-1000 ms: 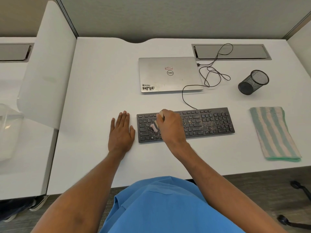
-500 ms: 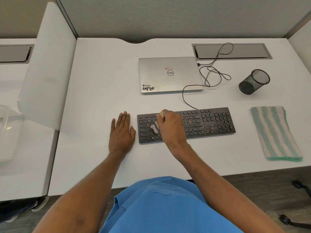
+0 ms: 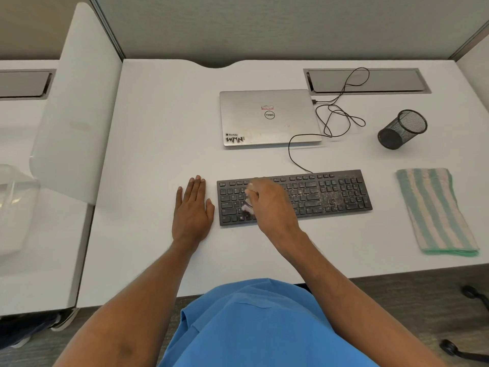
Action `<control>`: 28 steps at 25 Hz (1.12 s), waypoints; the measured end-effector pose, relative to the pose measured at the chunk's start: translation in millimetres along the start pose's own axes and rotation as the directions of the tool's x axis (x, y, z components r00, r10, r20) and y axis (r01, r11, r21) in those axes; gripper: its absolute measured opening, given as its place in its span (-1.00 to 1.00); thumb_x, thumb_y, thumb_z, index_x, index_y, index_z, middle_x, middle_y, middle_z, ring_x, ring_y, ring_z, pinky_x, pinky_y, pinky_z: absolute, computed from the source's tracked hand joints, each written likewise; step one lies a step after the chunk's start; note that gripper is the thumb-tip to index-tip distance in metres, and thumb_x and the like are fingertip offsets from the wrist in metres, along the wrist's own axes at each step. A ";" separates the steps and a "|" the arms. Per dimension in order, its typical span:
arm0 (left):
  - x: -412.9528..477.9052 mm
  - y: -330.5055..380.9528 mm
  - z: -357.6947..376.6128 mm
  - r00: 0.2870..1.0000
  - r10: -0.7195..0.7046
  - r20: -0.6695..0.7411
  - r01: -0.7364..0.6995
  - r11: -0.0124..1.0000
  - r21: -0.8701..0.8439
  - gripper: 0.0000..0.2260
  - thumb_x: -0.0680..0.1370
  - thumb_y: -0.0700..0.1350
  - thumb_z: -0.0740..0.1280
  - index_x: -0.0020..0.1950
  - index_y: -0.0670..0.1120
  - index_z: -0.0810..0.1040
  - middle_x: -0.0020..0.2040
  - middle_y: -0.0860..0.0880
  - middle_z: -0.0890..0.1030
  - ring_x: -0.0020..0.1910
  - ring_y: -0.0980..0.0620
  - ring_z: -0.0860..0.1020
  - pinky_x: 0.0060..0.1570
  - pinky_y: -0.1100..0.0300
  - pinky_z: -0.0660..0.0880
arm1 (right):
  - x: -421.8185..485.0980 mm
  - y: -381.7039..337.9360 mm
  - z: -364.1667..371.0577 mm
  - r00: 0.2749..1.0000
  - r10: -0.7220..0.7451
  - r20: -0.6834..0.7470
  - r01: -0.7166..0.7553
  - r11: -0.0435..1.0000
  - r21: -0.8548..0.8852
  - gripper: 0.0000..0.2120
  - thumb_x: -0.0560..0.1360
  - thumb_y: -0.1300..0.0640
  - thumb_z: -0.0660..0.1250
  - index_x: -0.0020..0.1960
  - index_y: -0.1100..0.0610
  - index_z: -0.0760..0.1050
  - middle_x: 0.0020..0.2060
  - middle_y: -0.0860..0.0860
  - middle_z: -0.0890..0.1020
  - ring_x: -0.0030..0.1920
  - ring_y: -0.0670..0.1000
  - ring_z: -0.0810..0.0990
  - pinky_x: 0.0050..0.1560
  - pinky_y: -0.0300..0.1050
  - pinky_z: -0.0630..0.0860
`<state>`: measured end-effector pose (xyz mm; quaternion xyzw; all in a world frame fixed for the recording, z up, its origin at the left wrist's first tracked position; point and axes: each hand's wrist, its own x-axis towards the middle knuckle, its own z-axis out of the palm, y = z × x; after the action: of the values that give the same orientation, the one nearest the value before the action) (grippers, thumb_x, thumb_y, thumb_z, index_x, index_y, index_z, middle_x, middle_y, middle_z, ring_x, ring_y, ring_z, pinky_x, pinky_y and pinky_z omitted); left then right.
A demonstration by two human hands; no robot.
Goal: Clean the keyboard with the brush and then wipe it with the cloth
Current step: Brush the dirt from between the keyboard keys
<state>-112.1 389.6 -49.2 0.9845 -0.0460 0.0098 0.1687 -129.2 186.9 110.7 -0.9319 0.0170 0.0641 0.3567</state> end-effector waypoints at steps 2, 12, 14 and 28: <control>-0.2 -0.6 0.3 1.000 -0.003 0.000 0.003 1.000 0.004 -0.42 0.69 0.01 0.00 0.70 -0.16 0.19 0.71 -0.08 0.18 0.71 -0.01 0.09 0.69 -0.05 -0.08 | 1.6 -6.3 -1.4 0.993 -0.069 0.096 0.073 0.997 -0.035 -0.78 0.62 0.20 0.19 -0.20 0.03 0.39 -0.18 -0.07 0.49 -0.21 -0.08 0.63 -0.12 0.00 0.64; -0.5 -0.2 -0.1 1.000 0.003 -0.004 -0.003 1.000 -0.001 -0.41 0.68 0.02 -0.01 0.70 -0.17 0.20 0.71 -0.09 0.19 0.70 -0.02 0.10 0.69 -0.06 -0.07 | -4.4 -11.3 -1.0 0.977 -0.111 0.181 0.150 0.964 -0.219 -0.86 0.63 0.25 0.22 -0.02 0.12 0.54 -0.07 0.00 0.59 0.00 0.04 0.65 -0.09 -0.13 0.57; -0.1 -0.8 0.9 1.000 0.000 -0.006 0.000 1.000 -0.002 -0.42 0.68 0.02 0.00 0.69 -0.17 0.22 0.70 -0.09 0.20 0.70 -0.02 0.11 0.69 -0.07 -0.06 | -5.5 1.5 -7.0 0.992 -0.047 0.116 0.070 0.977 -0.200 -0.83 0.61 0.30 0.18 0.06 0.17 0.54 0.00 0.09 0.60 0.04 0.15 0.62 -0.02 -0.03 0.59; -0.3 -1.2 1.3 1.000 0.000 0.000 0.000 1.000 0.001 -0.42 0.69 0.01 0.01 0.70 -0.16 0.21 0.71 -0.09 0.19 0.71 -0.01 0.10 0.69 -0.07 -0.07 | -3.4 4.2 -10.6 0.993 0.045 0.105 -0.021 0.976 -0.218 -0.80 0.61 0.28 0.20 0.15 0.20 0.55 0.06 0.13 0.60 0.03 0.15 0.60 0.02 0.05 0.58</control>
<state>-112.2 390.4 -50.8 0.9846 -0.0459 0.0099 0.1683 -131.7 176.6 116.3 -0.9598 0.0059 0.1224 0.2525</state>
